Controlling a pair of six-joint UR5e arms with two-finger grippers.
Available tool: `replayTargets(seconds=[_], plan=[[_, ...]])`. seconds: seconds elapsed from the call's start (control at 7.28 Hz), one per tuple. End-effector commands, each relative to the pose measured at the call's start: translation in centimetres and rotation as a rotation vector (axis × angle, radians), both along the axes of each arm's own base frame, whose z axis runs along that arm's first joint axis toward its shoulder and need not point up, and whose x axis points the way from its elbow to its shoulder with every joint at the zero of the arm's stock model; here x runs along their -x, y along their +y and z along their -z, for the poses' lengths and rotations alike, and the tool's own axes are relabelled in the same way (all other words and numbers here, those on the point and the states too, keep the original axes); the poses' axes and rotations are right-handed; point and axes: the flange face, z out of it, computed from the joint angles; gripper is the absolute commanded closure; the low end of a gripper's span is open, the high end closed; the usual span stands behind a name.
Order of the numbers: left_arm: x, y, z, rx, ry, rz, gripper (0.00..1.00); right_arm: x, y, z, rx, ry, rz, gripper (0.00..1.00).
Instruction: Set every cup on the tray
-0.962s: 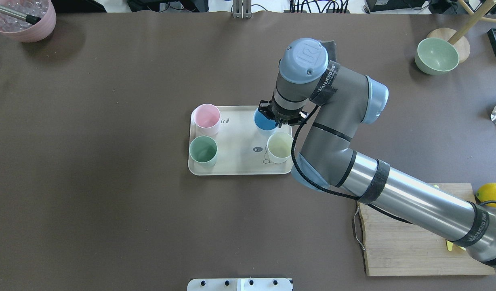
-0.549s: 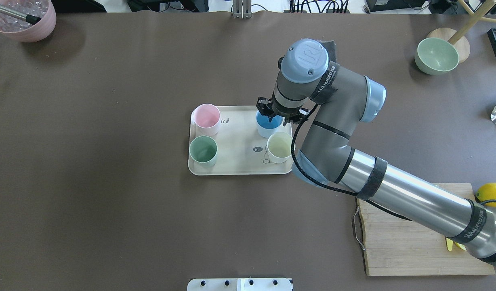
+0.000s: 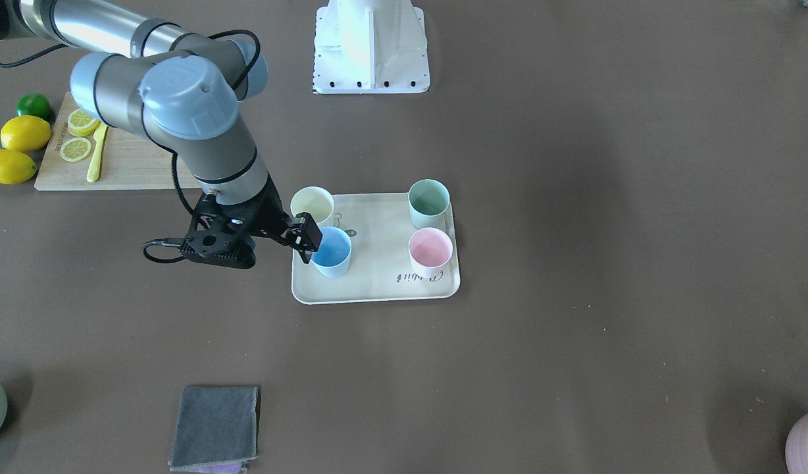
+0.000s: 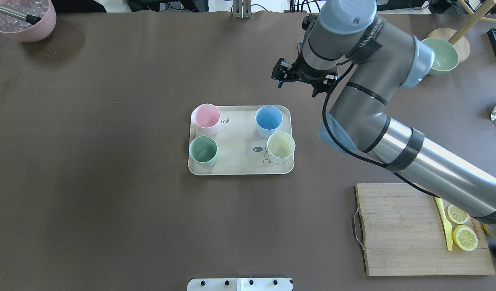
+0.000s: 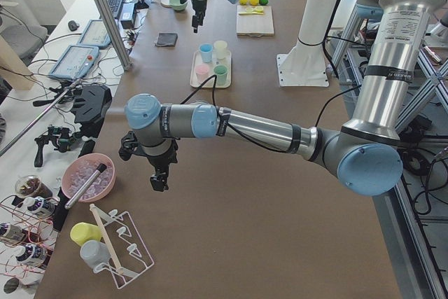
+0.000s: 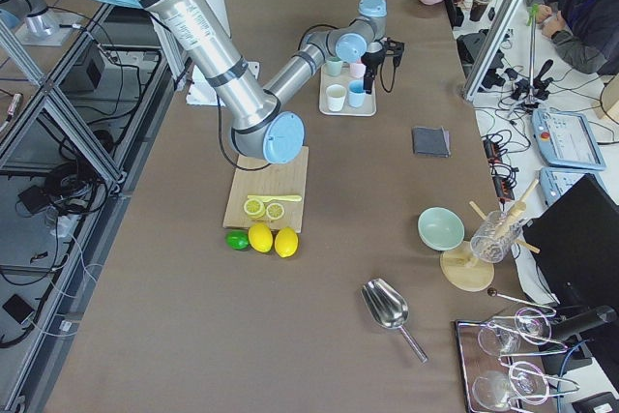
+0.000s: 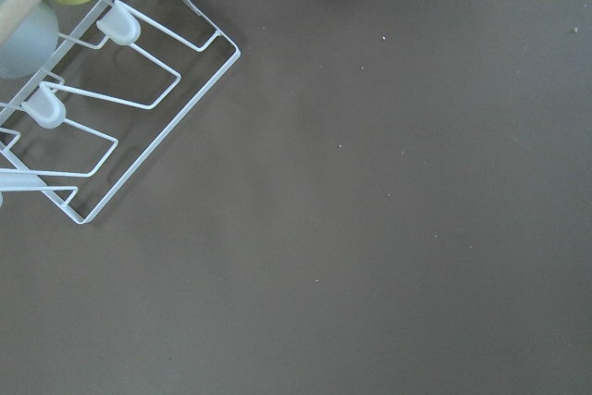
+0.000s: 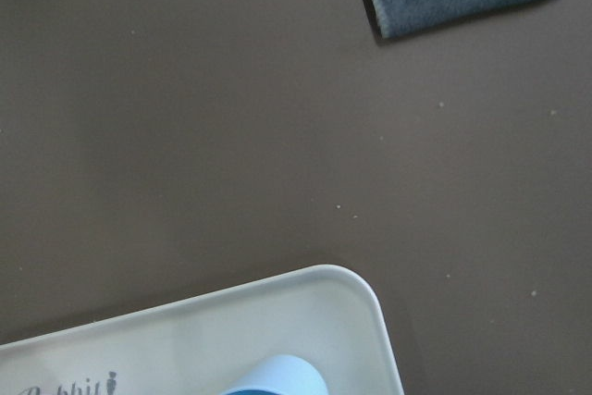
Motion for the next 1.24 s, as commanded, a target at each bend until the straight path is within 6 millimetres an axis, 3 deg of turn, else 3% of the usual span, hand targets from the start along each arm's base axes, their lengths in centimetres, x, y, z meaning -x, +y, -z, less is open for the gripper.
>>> replayTargets(seconds=[0.0,0.27,0.41,0.55,0.69,0.82,1.1], plan=[[-0.6,4.7,-2.4,0.098,0.072,0.056,0.02,-12.2,-0.5,-4.8,-0.099,0.067,0.095,0.00],[-0.6,9.4,-6.5,0.036,0.077,0.084,0.02,-24.2,-0.7,-12.5,-0.167,0.098,0.160,0.00],[-0.4,10.1,-6.9,0.003,0.079,0.087,0.02,-29.9,0.0,-17.5,-0.186,0.117,0.205,0.00],[-0.4,10.2,-7.0,0.005,0.077,0.086,0.02,-35.4,2.3,-24.3,-0.200,0.158,0.267,0.00],[-0.5,11.2,-8.1,0.024,0.077,0.084,0.02,-40.5,5.1,-29.7,-0.218,0.195,0.321,0.00],[-0.5,12.0,-9.0,0.046,0.078,0.084,0.02,-44.7,8.6,-34.0,-0.188,0.207,0.319,0.00],[-0.6,13.3,-10.3,0.071,0.078,0.084,0.02,-46.4,16.6,-42.0,-0.040,0.207,0.329,0.00]])
